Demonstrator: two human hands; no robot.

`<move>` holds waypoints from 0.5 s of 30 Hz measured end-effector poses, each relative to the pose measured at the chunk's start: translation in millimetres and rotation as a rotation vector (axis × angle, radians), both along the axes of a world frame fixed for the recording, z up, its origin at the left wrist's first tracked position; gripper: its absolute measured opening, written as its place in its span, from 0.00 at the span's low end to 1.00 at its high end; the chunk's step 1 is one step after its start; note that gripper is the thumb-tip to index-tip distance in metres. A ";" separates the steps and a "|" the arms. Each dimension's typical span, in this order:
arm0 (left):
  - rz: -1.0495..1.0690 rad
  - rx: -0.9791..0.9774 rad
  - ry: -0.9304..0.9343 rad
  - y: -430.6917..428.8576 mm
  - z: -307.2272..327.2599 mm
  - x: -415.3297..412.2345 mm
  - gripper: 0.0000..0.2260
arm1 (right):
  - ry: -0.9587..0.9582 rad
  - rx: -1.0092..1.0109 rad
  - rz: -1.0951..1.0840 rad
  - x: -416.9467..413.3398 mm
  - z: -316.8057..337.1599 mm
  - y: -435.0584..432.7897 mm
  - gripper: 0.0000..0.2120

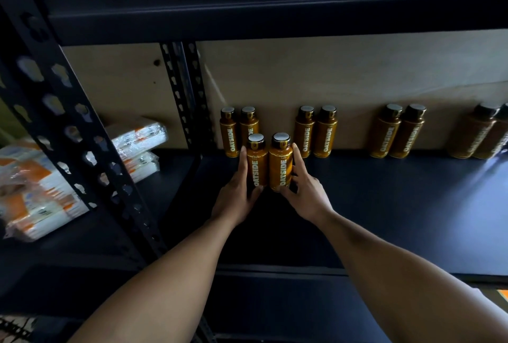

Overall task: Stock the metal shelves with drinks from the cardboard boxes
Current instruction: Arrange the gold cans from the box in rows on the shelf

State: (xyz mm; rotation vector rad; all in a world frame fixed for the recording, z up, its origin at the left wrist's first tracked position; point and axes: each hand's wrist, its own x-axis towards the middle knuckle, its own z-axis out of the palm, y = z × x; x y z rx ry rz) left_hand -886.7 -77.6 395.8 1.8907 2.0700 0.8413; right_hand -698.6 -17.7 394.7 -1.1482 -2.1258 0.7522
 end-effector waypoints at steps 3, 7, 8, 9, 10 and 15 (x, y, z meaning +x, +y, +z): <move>-0.001 -0.003 0.000 -0.2 -0.4 -0.3 0.46 | 0.002 0.006 0.003 0.6 -0.6 -0.1 0.53; 0.004 -0.011 -0.009 0.2 -0.2 0.5 0.46 | 0.004 0.001 0.009 0.7 -1.5 0.9 0.53; 0.007 -0.016 -0.015 0.0 -0.1 0.7 0.46 | 0.003 0.002 0.009 1.0 -1.9 1.0 0.53; 0.009 -0.021 -0.022 -0.2 0.3 0.9 0.46 | 0.006 0.003 0.009 1.1 -2.0 0.8 0.53; 0.012 -0.025 -0.029 -0.4 0.4 0.9 0.46 | 0.009 0.001 0.007 0.9 -2.4 0.8 0.54; 0.035 0.002 -0.092 -3.0 1.8 1.3 0.53 | 0.036 -0.081 -0.008 1.1 -3.3 4.3 0.62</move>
